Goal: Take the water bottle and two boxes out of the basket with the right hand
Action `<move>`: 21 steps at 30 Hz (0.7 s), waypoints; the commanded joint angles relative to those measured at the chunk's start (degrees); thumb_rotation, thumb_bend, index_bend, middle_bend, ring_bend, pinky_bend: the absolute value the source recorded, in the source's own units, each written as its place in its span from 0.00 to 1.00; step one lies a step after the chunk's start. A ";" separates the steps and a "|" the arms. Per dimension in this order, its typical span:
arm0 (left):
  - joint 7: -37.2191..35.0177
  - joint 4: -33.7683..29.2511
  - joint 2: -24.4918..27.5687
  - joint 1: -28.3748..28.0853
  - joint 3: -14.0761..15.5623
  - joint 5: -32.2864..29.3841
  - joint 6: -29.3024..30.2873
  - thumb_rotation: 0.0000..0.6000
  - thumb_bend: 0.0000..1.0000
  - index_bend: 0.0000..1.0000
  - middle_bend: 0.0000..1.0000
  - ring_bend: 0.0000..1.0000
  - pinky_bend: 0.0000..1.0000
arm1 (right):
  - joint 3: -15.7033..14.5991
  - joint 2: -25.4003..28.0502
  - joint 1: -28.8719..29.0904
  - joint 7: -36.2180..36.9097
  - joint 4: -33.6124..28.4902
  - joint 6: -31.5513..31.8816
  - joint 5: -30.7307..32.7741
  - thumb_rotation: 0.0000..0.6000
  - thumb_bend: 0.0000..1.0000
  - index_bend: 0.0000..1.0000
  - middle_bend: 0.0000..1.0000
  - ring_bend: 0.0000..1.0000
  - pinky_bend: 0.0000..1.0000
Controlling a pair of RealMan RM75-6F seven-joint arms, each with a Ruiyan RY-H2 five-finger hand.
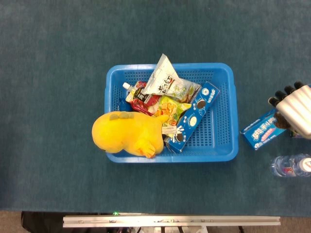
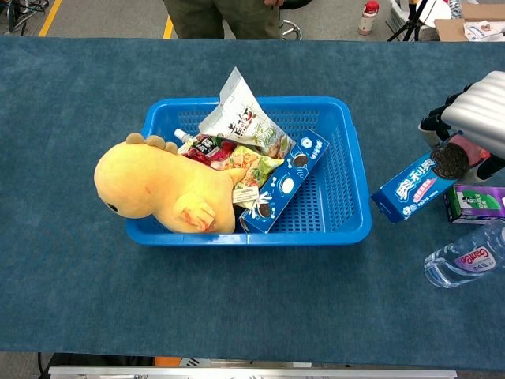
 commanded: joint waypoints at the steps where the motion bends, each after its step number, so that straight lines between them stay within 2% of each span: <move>1: -0.05 -0.01 0.04 -0.01 -0.02 -0.04 -0.03 1.00 0.20 0.28 0.10 0.04 0.23 | -0.09 -0.24 0.01 -0.18 -0.03 -0.74 0.76 1.00 0.00 0.52 0.58 0.48 0.34; 9: -0.07 0.10 -0.09 -0.02 -0.06 -0.08 -0.02 1.00 0.20 0.28 0.10 0.04 0.23 | -0.16 0.61 -0.08 -0.04 -0.95 -1.67 1.82 1.00 0.00 0.51 0.44 0.39 0.34; 14: 0.05 0.04 -0.12 -0.09 -0.11 -0.16 -0.12 1.00 0.20 0.28 0.10 0.04 0.23 | -0.13 1.28 -0.13 -0.04 -1.67 -1.99 2.41 1.00 0.00 0.40 0.33 0.32 0.34; 21: -0.06 0.00 -0.04 -0.03 -0.09 -0.14 -0.05 1.00 0.20 0.28 0.10 0.04 0.23 | -0.17 1.81 -0.02 -0.54 -2.35 -2.76 3.15 1.00 0.00 0.31 0.29 0.28 0.34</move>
